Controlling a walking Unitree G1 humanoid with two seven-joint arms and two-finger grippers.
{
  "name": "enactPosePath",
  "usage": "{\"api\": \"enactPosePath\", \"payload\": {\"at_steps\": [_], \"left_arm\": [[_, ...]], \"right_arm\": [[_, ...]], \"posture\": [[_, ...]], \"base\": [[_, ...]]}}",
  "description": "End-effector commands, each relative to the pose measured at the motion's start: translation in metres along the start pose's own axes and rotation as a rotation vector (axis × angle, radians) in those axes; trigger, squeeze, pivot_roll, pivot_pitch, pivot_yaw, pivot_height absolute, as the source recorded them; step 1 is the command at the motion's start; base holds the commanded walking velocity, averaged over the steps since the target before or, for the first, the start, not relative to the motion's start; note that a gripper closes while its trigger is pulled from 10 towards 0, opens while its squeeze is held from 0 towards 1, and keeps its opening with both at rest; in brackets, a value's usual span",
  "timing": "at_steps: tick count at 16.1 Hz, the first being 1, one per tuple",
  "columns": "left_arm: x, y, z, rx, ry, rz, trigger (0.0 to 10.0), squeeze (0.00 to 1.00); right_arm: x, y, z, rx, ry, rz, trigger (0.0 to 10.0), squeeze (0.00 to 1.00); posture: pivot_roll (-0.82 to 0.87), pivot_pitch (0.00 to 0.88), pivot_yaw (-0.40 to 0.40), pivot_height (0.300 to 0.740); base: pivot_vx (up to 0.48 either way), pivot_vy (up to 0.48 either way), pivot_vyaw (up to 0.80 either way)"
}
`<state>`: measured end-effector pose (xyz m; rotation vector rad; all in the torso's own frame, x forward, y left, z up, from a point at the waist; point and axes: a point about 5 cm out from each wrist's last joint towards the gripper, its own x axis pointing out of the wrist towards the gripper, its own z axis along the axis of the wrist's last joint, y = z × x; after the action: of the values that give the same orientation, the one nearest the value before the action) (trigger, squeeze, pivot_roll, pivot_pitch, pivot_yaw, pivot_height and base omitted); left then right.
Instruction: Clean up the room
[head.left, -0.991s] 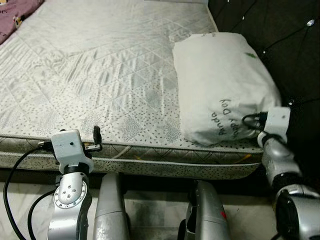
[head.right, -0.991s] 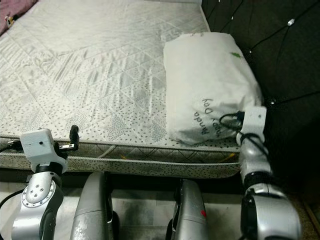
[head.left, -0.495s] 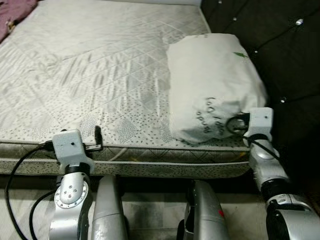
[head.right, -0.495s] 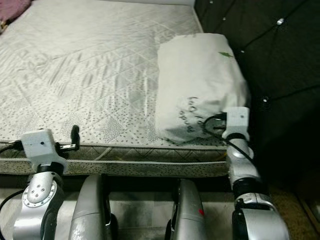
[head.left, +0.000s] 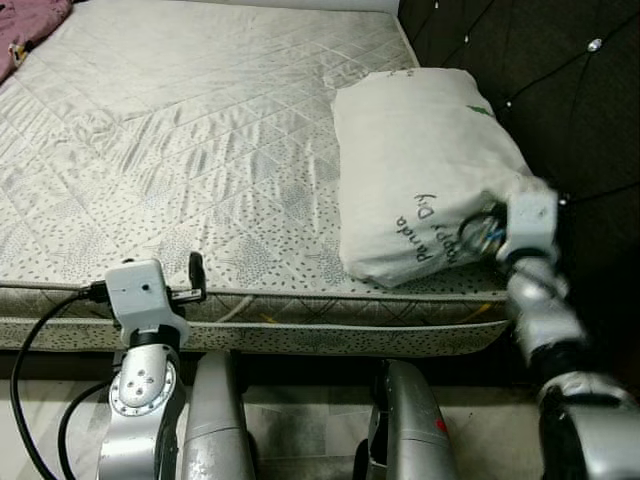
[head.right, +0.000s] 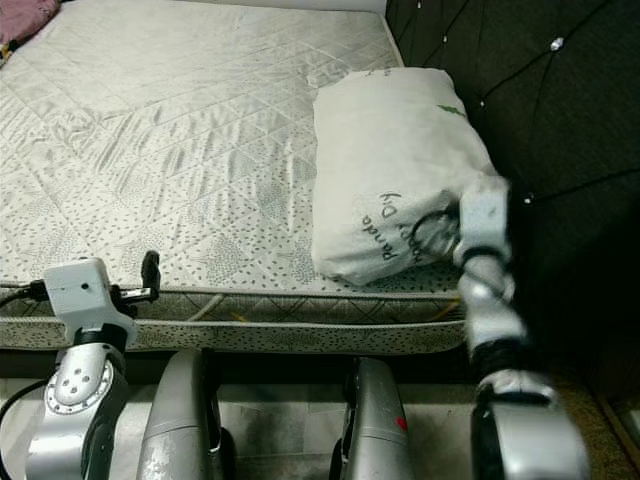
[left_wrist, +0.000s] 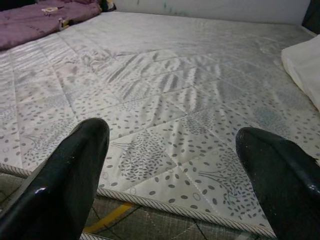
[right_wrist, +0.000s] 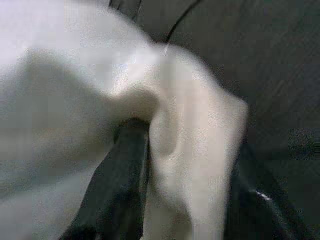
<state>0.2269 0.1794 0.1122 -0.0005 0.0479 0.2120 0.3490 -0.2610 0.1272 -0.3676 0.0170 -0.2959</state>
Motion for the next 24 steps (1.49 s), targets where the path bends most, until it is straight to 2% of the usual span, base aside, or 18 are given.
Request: {"api": "enactPosePath", "payload": {"at_steps": [1,2,4,6,8,9,10,11,13,14,15,18,21,22,24], "left_arm": [[0.001,0.001,0.0,0.008,-0.002,0.01,10.0,0.0],[0.001,0.001,-0.001,0.01,-0.001,0.011,10.0,0.0],[0.001,0.001,-0.001,0.01,0.002,0.012,10.0,0.0],[0.001,0.0,-0.002,0.01,0.005,0.007,10.0,0.0],[0.003,-0.001,-0.002,0.008,0.006,0.001,10.0,0.0],[0.004,-0.003,-0.002,0.007,0.007,-0.004,10.0,0.0],[0.006,-0.005,-0.002,0.006,0.005,-0.01,10.0,0.0],[0.007,-0.006,-0.002,0.006,0.005,-0.011,10.0,0.0],[0.009,-0.006,0.0,0.005,-0.003,-0.01,10.0,0.0],[0.01,-0.005,0.0,0.005,-0.008,-0.005,10.0,0.0],[0.011,-0.004,0.001,0.002,-0.017,0.005,10.0,0.0],[0.015,-0.004,0.004,0.001,-0.036,0.013,10.0,0.0],[0.021,-0.003,0.006,0.0,-0.059,0.018,10.0,0.0],[0.022,-0.002,0.008,-0.005,-0.072,0.018,10.0,0.0],[0.026,-0.003,0.011,-0.007,-0.088,0.014,10.0,0.0]], "right_arm": [[0.008,-0.007,0.025,-0.01,-0.103,-0.028,10.0,1.0],[0.013,-0.018,0.032,0.0,-0.102,-0.054,10.0,1.0],[0.006,-0.017,0.021,0.005,-0.069,-0.012,10.0,1.0],[-0.021,-0.001,-0.006,-0.005,-0.011,0.115,10.0,1.0],[-0.037,0.015,-0.017,0.028,0.024,0.194,10.0,1.0],[-0.04,0.023,-0.02,0.06,0.054,0.212,10.0,1.0],[-0.043,0.04,-0.025,0.099,0.131,0.277,10.0,1.0],[-0.043,0.049,-0.027,0.135,0.176,0.31,10.0,1.0],[-0.041,0.058,-0.026,0.189,0.216,0.331,10.0,1.0],[-0.037,0.058,-0.02,0.224,0.195,0.311,10.0,1.0],[-0.036,0.058,-0.002,0.252,0.101,0.299,10.0,1.0],[-0.036,0.062,0.029,0.285,-0.067,0.294,10.0,1.0],[-0.037,0.07,0.057,0.347,-0.171,0.296,10.0,1.0],[-0.038,0.075,0.068,0.407,-0.188,0.305,10.0,1.0],[-0.041,0.087,0.082,0.466,-0.214,0.348,10.0,1.0]], "posture": [[0.07,0.008,-0.067,0.551],[0.07,0.009,-0.068,0.551],[0.07,0.012,-0.069,0.551],[0.06,0.016,-0.069,0.551],[0.05,0.018,-0.064,0.551],[0.04,0.016,-0.06,0.551],[0.04,0.011,-0.058,0.551],[0.04,0.008,-0.06,0.551],[0.05,0.0,-0.067,0.551],[0.05,0.0,-0.069,0.551],[0.05,0.0,-0.073,0.551],[0.05,0.0,-0.072,0.551],[0.05,0.0,-0.068,0.551],[0.04,0.0,-0.064,0.551],[0.05,0.0,-0.052,0.551]], "base": [[0.0,0.0,0.0],[0.0,0.0,0.0],[0.0,0.0,0.0],[0.0,0.0,0.0],[0.0,0.0,0.0],[0.0,0.0,0.0],[0.0,0.0,0.0],[0.0,0.0,0.0],[0.0,0.0,0.0],[0.0,0.0,0.0],[0.0,0.0,0.0],[0.0,0.0,0.0],[0.0,0.0,0.0],[0.0,0.0,0.0],[0.0,0.0,0.0]]}}
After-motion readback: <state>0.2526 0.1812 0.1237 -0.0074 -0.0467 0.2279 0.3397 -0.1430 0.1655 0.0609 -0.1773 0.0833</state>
